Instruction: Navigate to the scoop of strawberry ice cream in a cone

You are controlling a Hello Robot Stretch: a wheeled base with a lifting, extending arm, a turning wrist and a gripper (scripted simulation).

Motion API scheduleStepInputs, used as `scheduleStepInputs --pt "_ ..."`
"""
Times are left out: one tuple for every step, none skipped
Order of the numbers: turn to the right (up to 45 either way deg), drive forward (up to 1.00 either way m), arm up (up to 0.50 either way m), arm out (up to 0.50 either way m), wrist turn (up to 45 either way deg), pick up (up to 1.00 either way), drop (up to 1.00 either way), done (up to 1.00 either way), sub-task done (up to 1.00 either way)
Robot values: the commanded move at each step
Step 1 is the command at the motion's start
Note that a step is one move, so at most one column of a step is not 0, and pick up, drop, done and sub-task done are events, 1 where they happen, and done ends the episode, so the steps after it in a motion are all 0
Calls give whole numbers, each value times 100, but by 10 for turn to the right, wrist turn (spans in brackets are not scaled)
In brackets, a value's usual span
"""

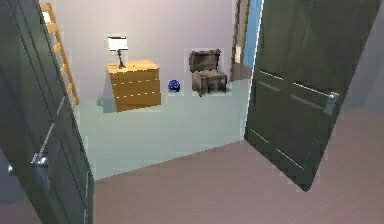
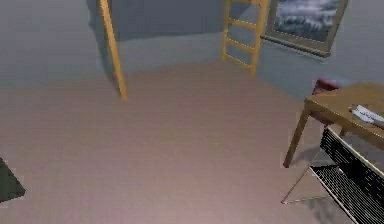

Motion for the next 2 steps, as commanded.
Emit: scheduleStepInputs --pt "0 100 0 0 0 0 0 0 0" --pt "0 100 0 0 0 0 0 0 0"
